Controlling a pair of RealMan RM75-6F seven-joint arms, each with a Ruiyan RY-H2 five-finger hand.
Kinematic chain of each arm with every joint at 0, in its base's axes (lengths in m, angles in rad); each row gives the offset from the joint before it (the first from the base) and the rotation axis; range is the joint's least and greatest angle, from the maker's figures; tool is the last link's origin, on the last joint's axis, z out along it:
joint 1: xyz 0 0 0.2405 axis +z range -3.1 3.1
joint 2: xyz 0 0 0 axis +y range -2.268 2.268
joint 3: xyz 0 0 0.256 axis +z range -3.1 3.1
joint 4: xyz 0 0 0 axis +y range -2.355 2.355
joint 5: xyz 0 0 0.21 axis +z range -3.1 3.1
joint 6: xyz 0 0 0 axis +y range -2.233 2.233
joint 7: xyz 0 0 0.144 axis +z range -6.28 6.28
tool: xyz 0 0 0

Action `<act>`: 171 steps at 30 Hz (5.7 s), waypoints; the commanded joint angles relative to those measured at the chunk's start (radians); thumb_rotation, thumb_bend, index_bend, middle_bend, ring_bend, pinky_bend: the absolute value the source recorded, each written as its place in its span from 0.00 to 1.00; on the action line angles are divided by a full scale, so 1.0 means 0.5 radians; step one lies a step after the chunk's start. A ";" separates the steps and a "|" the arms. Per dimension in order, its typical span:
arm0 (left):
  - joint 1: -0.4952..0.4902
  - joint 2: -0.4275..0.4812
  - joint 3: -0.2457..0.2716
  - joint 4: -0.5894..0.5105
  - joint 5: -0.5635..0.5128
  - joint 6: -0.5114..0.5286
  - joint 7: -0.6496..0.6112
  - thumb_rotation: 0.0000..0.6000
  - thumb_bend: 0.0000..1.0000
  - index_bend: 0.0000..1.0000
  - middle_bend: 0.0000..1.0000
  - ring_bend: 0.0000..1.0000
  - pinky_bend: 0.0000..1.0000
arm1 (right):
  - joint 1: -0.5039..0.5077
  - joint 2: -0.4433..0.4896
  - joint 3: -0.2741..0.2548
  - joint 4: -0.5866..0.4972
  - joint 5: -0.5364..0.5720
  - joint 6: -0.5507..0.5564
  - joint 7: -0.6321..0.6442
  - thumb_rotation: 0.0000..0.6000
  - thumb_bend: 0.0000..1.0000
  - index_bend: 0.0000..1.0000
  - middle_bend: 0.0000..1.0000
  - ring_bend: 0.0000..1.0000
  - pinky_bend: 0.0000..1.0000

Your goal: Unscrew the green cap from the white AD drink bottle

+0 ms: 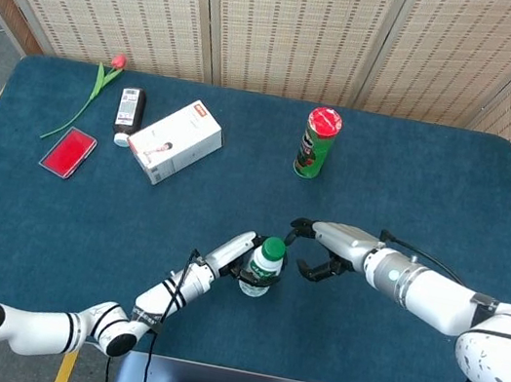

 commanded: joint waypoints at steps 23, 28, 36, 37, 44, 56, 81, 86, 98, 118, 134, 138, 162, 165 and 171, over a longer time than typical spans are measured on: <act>-0.052 -0.019 0.033 -0.023 -0.003 -0.030 0.024 1.00 0.83 0.74 0.88 0.44 0.48 | -0.293 -0.139 0.417 0.098 0.169 -0.200 -0.137 0.71 0.53 0.20 0.00 0.00 0.00; -0.056 -0.006 0.040 -0.020 0.015 -0.026 0.013 1.00 0.83 0.74 0.88 0.44 0.48 | -0.362 -0.114 0.427 0.099 0.126 -0.139 -0.195 0.72 0.53 0.16 0.00 0.00 0.00; -0.069 0.030 0.052 0.007 0.028 -0.064 -0.061 1.00 0.83 0.74 0.88 0.44 0.50 | -0.324 -0.068 0.410 0.148 0.170 -0.356 -0.167 0.72 0.53 0.17 0.00 0.00 0.00; -0.072 0.032 0.055 0.011 0.033 -0.068 -0.068 1.00 0.83 0.74 0.88 0.44 0.50 | -0.319 -0.068 0.411 0.157 0.174 -0.372 -0.170 0.72 0.53 0.18 0.00 0.00 0.00; -0.089 0.033 0.070 0.043 0.058 -0.076 -0.110 1.00 0.83 0.74 0.88 0.44 0.50 | -0.317 -0.071 0.417 0.194 0.208 -0.432 -0.197 0.72 0.53 0.19 0.00 0.00 0.00; -0.097 0.045 0.056 0.022 0.038 -0.066 -0.143 1.00 0.83 0.74 0.88 0.45 0.57 | -0.292 -0.078 0.421 0.251 0.281 -0.528 -0.190 0.72 0.53 0.21 0.00 0.00 0.00; -0.101 0.033 0.017 -0.044 -0.067 -0.092 -0.036 1.00 0.83 0.74 0.88 0.44 0.60 | -0.370 -0.164 0.518 0.299 0.416 -0.554 -0.257 0.72 0.52 0.22 0.00 0.00 0.00; -0.099 0.025 0.014 -0.053 -0.073 -0.091 -0.022 1.00 0.83 0.74 0.88 0.44 0.61 | -0.428 -0.213 0.603 0.351 0.500 -0.642 -0.312 0.72 0.52 0.21 0.00 0.00 0.00; -0.096 0.049 0.030 -0.065 -0.039 -0.102 -0.038 1.00 0.83 0.74 0.88 0.52 0.65 | -0.473 -0.234 0.696 0.389 0.568 -0.796 -0.402 0.72 0.52 0.28 0.00 0.00 0.00; -0.088 0.071 0.066 -0.018 0.009 -0.098 -0.102 1.00 0.84 0.74 0.88 0.53 0.66 | -0.631 -0.180 0.720 0.279 0.443 -0.469 -0.530 0.70 0.52 0.19 0.00 0.00 0.00; -0.110 0.087 0.071 -0.023 -0.003 -0.146 -0.075 1.00 0.84 0.74 0.88 0.54 0.66 | -0.462 -0.092 0.518 0.245 0.314 -0.501 -0.368 0.70 0.52 0.25 0.00 0.00 0.00; -0.126 0.144 0.080 -0.090 0.013 -0.198 -0.096 1.00 0.84 0.74 0.88 0.55 0.70 | -0.416 -0.086 0.497 0.266 0.329 -0.574 -0.330 0.70 0.52 0.27 0.00 0.00 0.00; -0.157 0.220 0.036 -0.198 -0.033 -0.259 -0.189 1.00 0.84 0.74 0.88 0.56 0.72 | -0.411 -0.118 0.503 0.282 0.331 -0.515 -0.373 0.71 0.47 0.23 0.00 0.00 0.00; -0.167 0.202 0.042 -0.193 -0.025 -0.262 -0.179 1.00 0.84 0.74 0.88 0.56 0.72 | -0.407 -0.149 0.499 0.281 0.334 -0.486 -0.368 0.71 0.46 0.22 0.00 0.00 0.00; -0.186 0.177 0.036 -0.161 -0.029 -0.269 -0.161 1.00 0.84 0.74 0.88 0.56 0.72 | -0.422 -0.192 0.543 0.294 0.372 -0.526 -0.388 0.71 0.46 0.20 0.00 0.00 0.00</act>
